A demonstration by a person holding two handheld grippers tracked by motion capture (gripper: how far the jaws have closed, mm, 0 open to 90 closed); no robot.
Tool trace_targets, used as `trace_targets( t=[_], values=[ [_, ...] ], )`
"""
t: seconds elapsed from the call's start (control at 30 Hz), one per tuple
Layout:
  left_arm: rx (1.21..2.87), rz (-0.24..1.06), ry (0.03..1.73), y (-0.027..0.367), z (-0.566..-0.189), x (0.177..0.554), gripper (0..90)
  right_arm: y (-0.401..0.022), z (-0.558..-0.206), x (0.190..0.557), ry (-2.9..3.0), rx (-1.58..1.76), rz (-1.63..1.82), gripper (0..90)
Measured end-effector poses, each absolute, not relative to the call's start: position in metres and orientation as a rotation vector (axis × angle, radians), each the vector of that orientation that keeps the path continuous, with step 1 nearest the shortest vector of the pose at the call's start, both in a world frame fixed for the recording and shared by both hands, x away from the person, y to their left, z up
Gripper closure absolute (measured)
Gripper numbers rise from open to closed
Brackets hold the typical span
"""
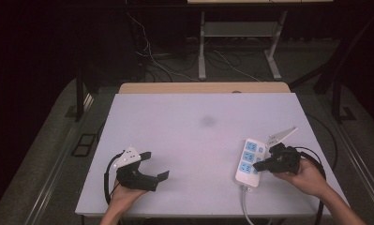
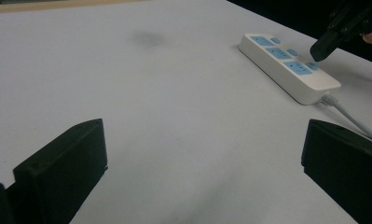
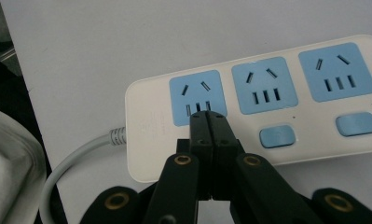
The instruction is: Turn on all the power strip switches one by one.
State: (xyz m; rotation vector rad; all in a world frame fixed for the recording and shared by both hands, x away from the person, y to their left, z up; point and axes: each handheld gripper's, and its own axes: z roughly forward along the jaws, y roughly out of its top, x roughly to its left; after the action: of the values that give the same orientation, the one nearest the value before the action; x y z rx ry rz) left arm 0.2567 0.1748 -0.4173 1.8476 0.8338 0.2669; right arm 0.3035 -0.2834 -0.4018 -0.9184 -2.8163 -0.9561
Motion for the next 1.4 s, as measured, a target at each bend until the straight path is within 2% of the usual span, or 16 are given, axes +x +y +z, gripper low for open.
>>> trace_targets(
  t=[1.4],
  values=[
    [1.853,0.257,0.838,0.173,-0.419,0.257,0.0,-0.280,-0.412,0.299,-2.859,-0.912,-0.978,90.0]
  ],
)
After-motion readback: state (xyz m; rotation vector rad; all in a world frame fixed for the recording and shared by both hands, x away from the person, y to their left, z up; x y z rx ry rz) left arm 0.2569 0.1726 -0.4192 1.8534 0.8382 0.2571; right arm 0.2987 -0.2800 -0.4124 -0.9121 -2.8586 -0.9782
